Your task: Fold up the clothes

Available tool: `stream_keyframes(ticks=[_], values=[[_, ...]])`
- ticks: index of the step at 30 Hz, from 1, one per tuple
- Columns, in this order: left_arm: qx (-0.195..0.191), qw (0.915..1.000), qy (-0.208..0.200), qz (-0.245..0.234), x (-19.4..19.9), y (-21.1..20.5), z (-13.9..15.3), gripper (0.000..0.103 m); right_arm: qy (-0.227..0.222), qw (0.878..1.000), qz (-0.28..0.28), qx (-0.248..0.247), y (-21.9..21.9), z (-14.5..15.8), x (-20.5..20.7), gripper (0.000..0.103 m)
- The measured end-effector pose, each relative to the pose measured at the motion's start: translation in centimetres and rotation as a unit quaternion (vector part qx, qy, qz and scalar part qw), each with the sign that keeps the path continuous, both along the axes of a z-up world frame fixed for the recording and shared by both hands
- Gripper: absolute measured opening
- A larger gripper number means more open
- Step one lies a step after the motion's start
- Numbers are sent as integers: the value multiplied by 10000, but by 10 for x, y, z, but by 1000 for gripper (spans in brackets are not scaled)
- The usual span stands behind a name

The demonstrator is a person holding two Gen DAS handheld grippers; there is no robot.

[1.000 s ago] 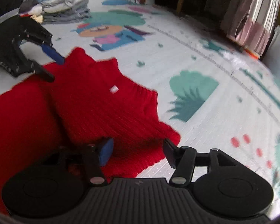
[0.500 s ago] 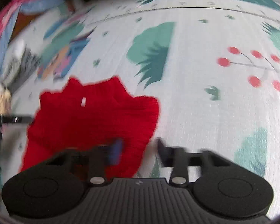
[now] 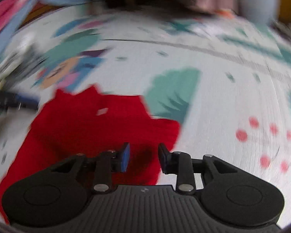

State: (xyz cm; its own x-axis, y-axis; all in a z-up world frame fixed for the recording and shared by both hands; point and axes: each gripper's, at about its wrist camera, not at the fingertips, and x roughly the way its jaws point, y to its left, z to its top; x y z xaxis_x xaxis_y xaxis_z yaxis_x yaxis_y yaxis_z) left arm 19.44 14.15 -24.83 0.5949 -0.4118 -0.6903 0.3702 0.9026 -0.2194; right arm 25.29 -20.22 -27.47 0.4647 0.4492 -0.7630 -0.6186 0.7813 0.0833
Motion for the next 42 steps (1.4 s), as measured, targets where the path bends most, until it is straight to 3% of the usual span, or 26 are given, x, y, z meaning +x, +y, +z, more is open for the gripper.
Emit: stream_keyframes(ticks=[3, 8, 10, 11, 13, 16, 22, 24, 28, 30, 33, 36, 39, 42], values=[[677, 9901, -449, -1146, -62, -15, 10, 44, -337, 9917, 1180, -396, 3, 8, -70, 33], [1715, 9479, -743, -2581, -155, -25, -1, 44, -654, 9541, 2712, -1094, -13, -3, -184, 35], [1874, 9336, -765, -2956, -180, -30, -6, 44, -790, 9358, 3179, -1303, -21, -9, -214, 42], [1995, 9229, -837, -3185, -191, -33, -9, 44, -854, 9261, 3400, -1393, -23, -12, -225, 45], [2335, 8937, -1025, -3691, -212, -40, -19, 44, -1068, 9038, 3802, -1649, -25, -21, -242, 52], [2828, 8526, -1282, -4203, -226, -46, -35, 44, -1372, 8798, 4079, -2020, -26, -33, -252, 52], [3430, 7888, -1832, -4761, -234, -58, -53, 45, -1480, 8534, 4440, -2295, -22, -38, -254, 52], [3557, 7725, -1965, -4880, -235, -59, -57, 45, -1501, 8448, 4555, -2373, -21, -40, -254, 52], [3733, 7481, -2172, -5037, -234, -64, -63, 46, -1542, 8268, 4782, -2528, -18, -42, -254, 52], [3770, 7429, -2190, -5080, -235, -64, -61, 47, -1555, 8150, 4934, -2610, -18, -43, -255, 52], [3863, 7351, -2242, -5101, -235, -64, -61, 47, -1703, 7864, 5262, -2751, -20, -45, -260, 53], [3999, 7195, -2415, -5140, -238, -66, -65, 48, -1909, 7678, 5445, -2786, -20, -46, -264, 52], [4140, 7040, -2638, -5132, -239, -69, -67, 50, -2070, 7667, 5405, -2778, -20, -46, -262, 38], [4174, 7018, -2709, -5098, -239, -68, -68, 50, -2245, 7717, 5272, -2761, -23, -47, -263, 37]])
